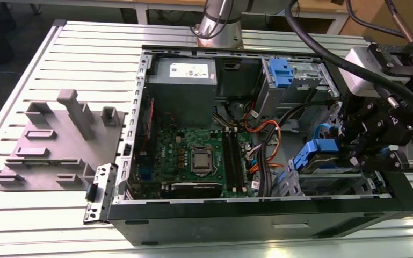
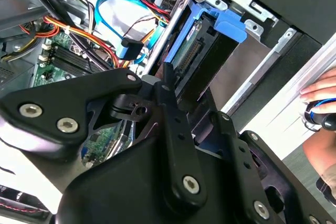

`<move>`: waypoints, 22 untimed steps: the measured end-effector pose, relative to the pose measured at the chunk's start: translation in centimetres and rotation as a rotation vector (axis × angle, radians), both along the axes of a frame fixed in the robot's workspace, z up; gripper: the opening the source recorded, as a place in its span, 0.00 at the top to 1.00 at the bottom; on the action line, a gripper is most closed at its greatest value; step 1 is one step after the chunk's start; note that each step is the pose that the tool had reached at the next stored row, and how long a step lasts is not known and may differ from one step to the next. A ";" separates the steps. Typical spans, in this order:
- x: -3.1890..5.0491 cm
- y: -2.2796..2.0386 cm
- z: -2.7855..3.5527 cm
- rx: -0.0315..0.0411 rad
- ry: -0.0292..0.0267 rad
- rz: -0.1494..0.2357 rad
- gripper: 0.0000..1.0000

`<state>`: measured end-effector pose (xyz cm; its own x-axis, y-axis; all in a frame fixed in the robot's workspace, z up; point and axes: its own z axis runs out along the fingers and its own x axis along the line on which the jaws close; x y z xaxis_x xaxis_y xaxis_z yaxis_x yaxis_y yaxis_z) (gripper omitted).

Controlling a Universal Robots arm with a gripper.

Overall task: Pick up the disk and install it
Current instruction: 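Insert the disk into the insertion slot, then insert the first disk wire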

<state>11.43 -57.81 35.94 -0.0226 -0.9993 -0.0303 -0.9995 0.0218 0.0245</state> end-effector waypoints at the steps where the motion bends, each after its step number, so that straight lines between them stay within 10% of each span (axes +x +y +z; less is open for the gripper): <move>1: 0.00 0.00 0.00 0.0000 0.0000 0.000 0.65; 22: 0.00 0.20 -0.22 0.0023 -0.0002 0.000 0.58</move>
